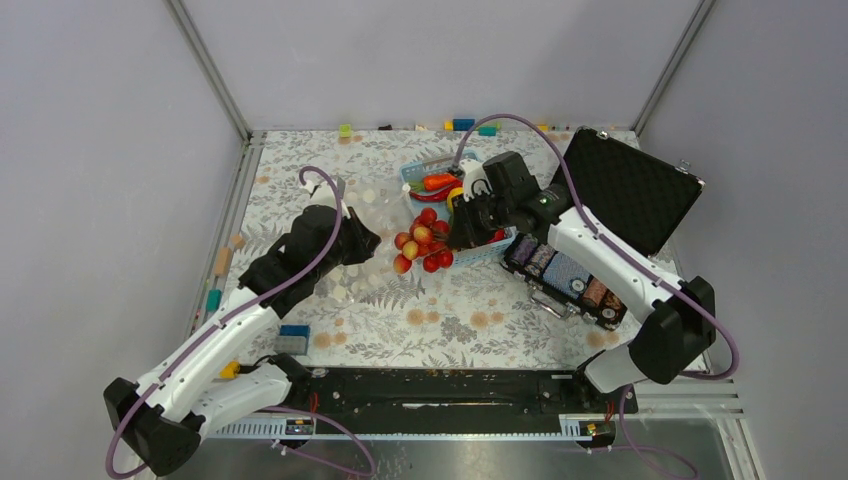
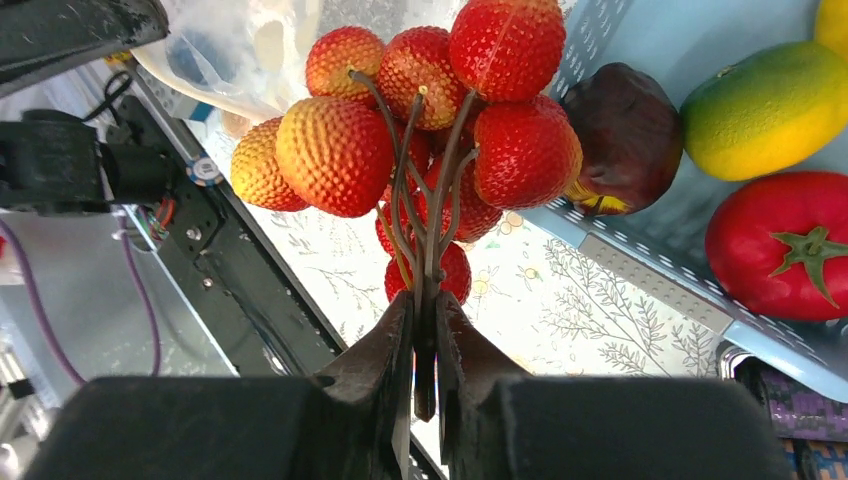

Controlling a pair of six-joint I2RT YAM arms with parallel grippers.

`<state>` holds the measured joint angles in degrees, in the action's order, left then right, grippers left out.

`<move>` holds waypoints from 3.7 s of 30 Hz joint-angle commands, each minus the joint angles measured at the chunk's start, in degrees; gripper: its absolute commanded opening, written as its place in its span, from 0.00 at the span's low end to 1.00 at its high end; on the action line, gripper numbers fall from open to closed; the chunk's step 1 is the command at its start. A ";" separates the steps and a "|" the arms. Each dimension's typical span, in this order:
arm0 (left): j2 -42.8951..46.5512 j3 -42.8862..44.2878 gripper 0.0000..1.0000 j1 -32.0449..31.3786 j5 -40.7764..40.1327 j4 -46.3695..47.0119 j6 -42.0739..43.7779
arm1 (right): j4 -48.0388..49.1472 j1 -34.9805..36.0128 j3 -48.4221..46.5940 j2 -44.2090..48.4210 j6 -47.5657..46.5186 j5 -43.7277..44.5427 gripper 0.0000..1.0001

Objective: Place the food in the zip-top bag and seal the zipper
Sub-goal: Place the fake fruit in the zipper food storage bag, then pick up the fake fruit from the bin.

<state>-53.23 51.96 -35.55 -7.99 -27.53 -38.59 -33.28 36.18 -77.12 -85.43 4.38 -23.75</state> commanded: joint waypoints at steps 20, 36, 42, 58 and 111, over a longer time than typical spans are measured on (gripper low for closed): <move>-3.43 -0.19 0.00 0.13 3.42 3.72 1.57 | 12.67 -3.78 1.75 8.30 13.91 -13.74 0.00; -3.21 1.74 0.00 0.14 1.87 3.35 -1.18 | 11.34 -3.59 15.02 13.75 5.03 -14.26 0.00; -3.86 2.16 0.00 0.14 7.03 4.61 -0.31 | 11.17 -3.31 14.28 11.20 5.58 -11.83 0.00; -5.04 0.32 0.00 -0.21 18.60 8.02 2.19 | 20.25 2.53 2.23 0.78 22.97 3.71 0.00; -3.15 -2.95 0.00 -0.22 5.26 7.48 3.34 | 5.45 -5.26 -13.05 -21.25 16.09 33.08 1.00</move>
<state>-56.12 50.13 -35.66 -1.50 -23.44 -37.01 -23.51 30.81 -83.88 -101.47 21.28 2.28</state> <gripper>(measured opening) 0.010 0.994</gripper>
